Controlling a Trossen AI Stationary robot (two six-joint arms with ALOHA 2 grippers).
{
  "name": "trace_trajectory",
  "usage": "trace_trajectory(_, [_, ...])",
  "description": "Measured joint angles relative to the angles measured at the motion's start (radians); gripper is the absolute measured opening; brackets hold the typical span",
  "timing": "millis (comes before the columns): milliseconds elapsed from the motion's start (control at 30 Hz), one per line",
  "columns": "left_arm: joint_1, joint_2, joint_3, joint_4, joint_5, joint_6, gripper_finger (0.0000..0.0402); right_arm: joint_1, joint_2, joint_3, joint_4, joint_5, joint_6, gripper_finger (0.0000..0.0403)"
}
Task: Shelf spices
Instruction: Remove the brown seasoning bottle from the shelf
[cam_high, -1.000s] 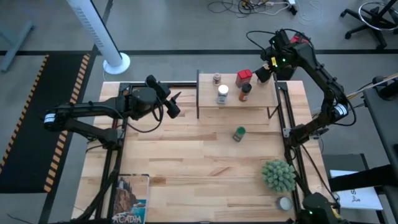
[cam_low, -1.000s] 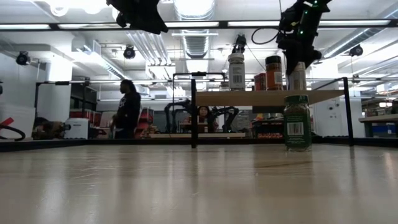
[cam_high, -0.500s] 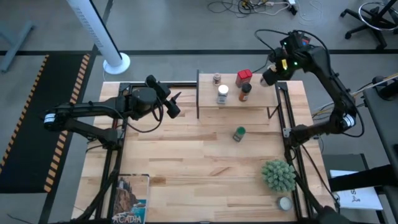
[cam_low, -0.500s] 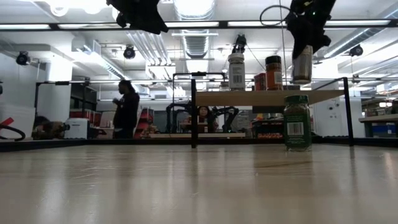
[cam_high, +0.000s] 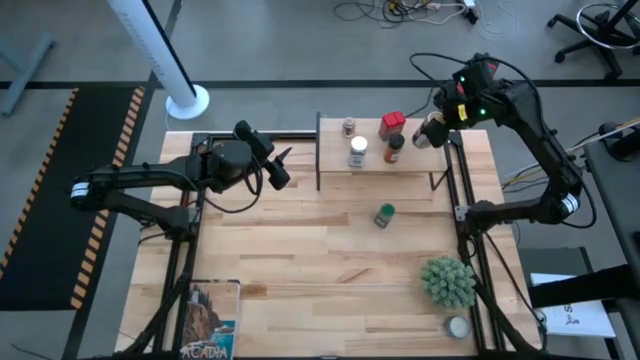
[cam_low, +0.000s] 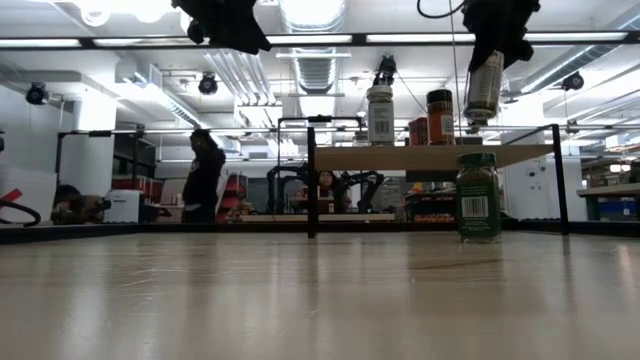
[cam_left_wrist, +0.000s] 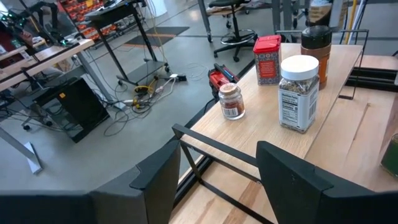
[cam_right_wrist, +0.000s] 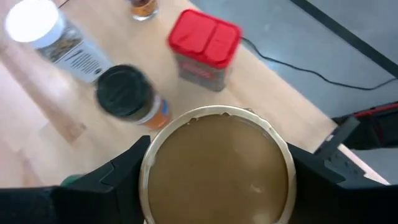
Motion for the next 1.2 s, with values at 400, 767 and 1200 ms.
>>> trace_trajectory(400, [0.0,0.0,0.0,-0.001,0.0,0.0,0.0192,0.19,-0.012,0.0,-0.05,0.0,0.099,0.0256])
trace_trajectory(767, [0.0,0.0,0.0,-0.02,0.0,-0.005,0.0198,0.361,-0.035,-0.021,-0.06,0.002,0.213,0.0255])
trace_trajectory(1200, [0.0,0.0,0.0,-0.026,0.0,-0.008,0.0187,0.594,-0.039,-0.072,-0.011,0.011,0.36,0.0255])
